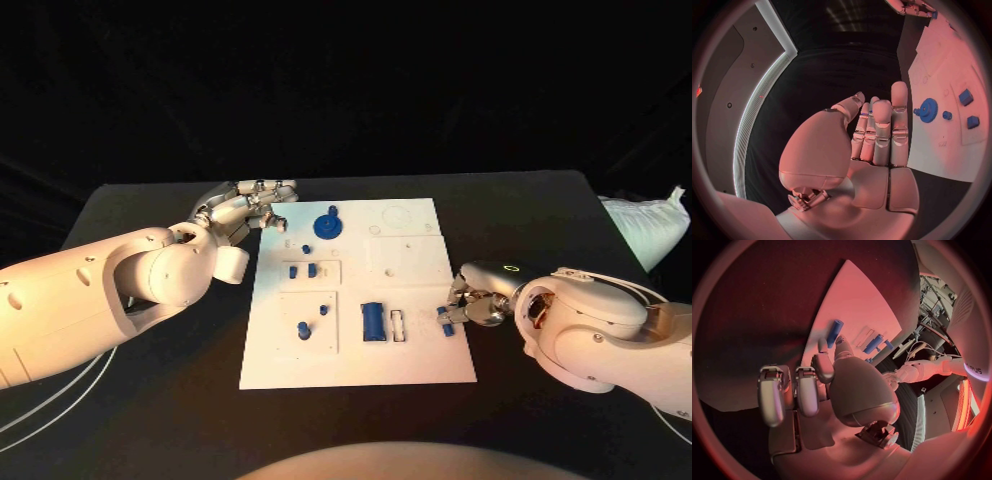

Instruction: Assemble the parts on the task board

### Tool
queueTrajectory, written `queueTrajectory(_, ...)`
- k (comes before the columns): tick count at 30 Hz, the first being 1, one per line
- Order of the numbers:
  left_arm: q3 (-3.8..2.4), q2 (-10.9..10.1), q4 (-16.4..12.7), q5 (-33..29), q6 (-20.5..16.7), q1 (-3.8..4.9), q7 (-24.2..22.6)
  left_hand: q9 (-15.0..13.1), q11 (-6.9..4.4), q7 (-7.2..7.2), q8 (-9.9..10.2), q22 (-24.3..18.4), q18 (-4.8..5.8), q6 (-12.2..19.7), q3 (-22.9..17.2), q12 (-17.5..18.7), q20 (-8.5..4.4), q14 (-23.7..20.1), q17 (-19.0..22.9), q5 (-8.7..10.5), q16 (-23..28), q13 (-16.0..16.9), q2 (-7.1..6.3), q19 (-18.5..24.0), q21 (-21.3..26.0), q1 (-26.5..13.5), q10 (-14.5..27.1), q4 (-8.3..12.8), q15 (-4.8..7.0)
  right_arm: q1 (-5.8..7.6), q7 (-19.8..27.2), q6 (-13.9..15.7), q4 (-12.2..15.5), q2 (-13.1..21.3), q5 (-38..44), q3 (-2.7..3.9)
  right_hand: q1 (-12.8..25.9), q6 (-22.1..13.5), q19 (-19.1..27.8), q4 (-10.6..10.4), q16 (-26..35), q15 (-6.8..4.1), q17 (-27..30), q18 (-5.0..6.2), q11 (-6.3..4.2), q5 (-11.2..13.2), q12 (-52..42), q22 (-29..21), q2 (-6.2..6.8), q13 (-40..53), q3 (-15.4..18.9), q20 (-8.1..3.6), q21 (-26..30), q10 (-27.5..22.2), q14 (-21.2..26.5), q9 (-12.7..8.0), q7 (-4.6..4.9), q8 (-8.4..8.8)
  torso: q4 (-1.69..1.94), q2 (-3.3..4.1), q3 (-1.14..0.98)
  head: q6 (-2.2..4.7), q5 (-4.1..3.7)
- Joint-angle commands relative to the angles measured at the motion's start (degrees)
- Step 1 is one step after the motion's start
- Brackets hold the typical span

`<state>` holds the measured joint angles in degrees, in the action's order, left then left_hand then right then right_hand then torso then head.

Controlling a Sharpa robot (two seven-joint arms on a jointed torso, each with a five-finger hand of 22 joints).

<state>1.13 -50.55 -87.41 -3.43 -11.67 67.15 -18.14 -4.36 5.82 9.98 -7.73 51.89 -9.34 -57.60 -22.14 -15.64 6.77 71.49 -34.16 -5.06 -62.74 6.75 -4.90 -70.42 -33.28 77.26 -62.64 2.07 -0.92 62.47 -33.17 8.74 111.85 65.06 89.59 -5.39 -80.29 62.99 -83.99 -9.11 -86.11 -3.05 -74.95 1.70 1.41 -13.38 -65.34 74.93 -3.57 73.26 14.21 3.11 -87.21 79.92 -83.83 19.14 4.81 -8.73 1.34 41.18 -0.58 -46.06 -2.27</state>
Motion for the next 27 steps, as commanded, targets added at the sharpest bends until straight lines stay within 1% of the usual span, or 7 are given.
queueTrajectory(1,-0.03,0.01,-0.05,0.19,0.99,0.00,-0.27,0.06,0.00,0.13,-0.20,-0.05,-0.97,0.38,0.23,-0.13,-0.07,-0.43,0.05,-0.02,0.15,0.06,-0.03,0.26,0.20,0.42,0.48,0.01,-0.07,-0.69,-1.19,-6.14,-0.59,-0.48,7.86,-0.41,-1.10,0.45,-3.46,0.63,-0.26,-0.34,-9.33,-0.71,-1.08,2.77,-1.89,11.65,0.65,1.45,-0.01,-0.10,-0.25,1.11,-4.99,-0.22,0.10,0.50,0.06,-0.02,0.01,-0.04,0.07)
queueTrajectory(7,-0.03,-0.01,-0.04,0.19,1.01,0.00,-0.24,0.06,0.00,0.13,-0.20,-0.05,-0.97,0.38,0.23,-0.13,-0.07,-0.43,0.05,-0.02,0.15,0.06,-0.03,0.26,0.20,0.42,0.48,0.01,-0.07,-1.18,-1.32,-7.87,-0.86,-1.64,11.93,-0.42,-1.53,0.44,-3.40,1.39,-0.21,-0.24,-9.27,-0.69,-0.95,5.05,-1.68,11.59,1.45,1.41,0.15,-0.01,-0.19,0.96,-4.96,-0.15,0.20,0.76,-0.03,-0.02,0.03,0.02,0.18)
queueTrajectory(15,-0.03,-0.13,-0.08,0.20,1.05,0.00,-0.15,0.06,0.00,0.13,-0.20,-0.05,-0.97,0.38,0.23,-0.13,-0.07,-0.43,0.05,-0.02,0.15,0.06,-0.03,0.26,0.20,0.42,0.48,0.01,-0.07,-1.66,-1.35,-9.02,-0.89,-2.31,13.58,-0.42,-3.45,0.97,-3.47,2.97,-0.27,-0.33,-9.39,-0.72,-1.10,5.21,-1.95,11.71,1.28,1.68,-0.65,-0.02,-0.26,1.01,-4.98,0.05,0.02,0.72,-0.03,0.01,0.05,-0.03,0.15)
queueTrajectory(18,-0.03,-0.14,-0.10,0.20,1.07,0.00,-0.14,0.06,0.00,0.13,-0.20,-0.05,-0.97,0.38,0.23,-0.13,-0.07,-0.43,0.05,-0.02,0.15,0.06,-0.03,0.26,0.20,0.42,0.48,0.01,-0.07,-1.77,-1.33,-8.85,-0.76,-2.48,13.63,-0.42,-5.67,1.33,-3.54,4.32,-0.30,-0.56,-9.45,-0.74,-1.38,4.34,-2.06,11.81,0.30,1.82,-2.06,-0.15,-0.33,1.00,-4.99,0.11,-0.25,0.69,0.02,0.01,0.02,-0.08,0.14)
queueTrajectory(21,-0.03,-0.13,-0.10,0.20,1.09,-0.01,-0.14,0.06,0.00,0.13,-0.20,-0.05,-0.97,0.38,0.23,-0.13,-0.07,-0.43,0.05,-0.02,0.15,0.06,-0.03,0.26,0.20,0.42,0.48,0.01,-0.07,-1.86,-1.27,-7.82,-0.59,-2.63,12.97,-0.42,-10.29,2.02,-3.67,7.15,-0.36,-0.95,-9.56,-0.79,-1.69,3.84,-1.92,11.99,-2.43,1.87,-5.96,-0.55,-0.45,0.73,-5.01,0.07,-0.43,0.72,0.02,0.03,-0.01,-0.12,0.10)
queueTrajectory(23,-0.03,-0.13,-0.09,0.20,1.09,-0.01,-0.14,0.06,0.00,0.13,-0.20,-0.05,-0.97,0.38,0.23,-0.13,-0.07,-0.43,0.05,-0.02,0.15,0.06,-0.03,0.26,0.20,0.42,0.48,0.01,-0.07,-1.89,-1.22,-7.12,-0.52,-2.68,12.32,-0.42,-11.33,2.21,-3.74,8.26,-0.42,-0.88,-9.66,-0.82,-1.59,2.80,-1.88,12.09,-3.20,1.90,-7.69,-0.63,-0.53,0.68,-5.03,0.10,-0.18,0.78,0.00,0.02,-0.01,-0.14,0.12)
queueTrajectory(27,-0.03,-0.12,-0.06,0.20,1.11,-0.01,-0.14,0.06,0.00,0.13,-0.20,-0.05,-0.97,0.38,0.23,-0.13,-0.07,-0.43,0.05,-0.02,0.15,0.06,-0.03,0.26,0.20,0.42,0.48,0.01,-0.07,-1.93,-1.09,-5.25,-0.34,-2.72,10.40,-0.42,-11.20,1.89,-3.80,9.51,-0.49,-0.57,-9.80,-0.85,-1.27,1.73,-1.71,12.19,-3.85,1.82,-10.51,-0.47,-0.60,0.76,-5.05,0.19,0.20,1.08,0.00,-0.01,-0.01,-0.20,0.15)
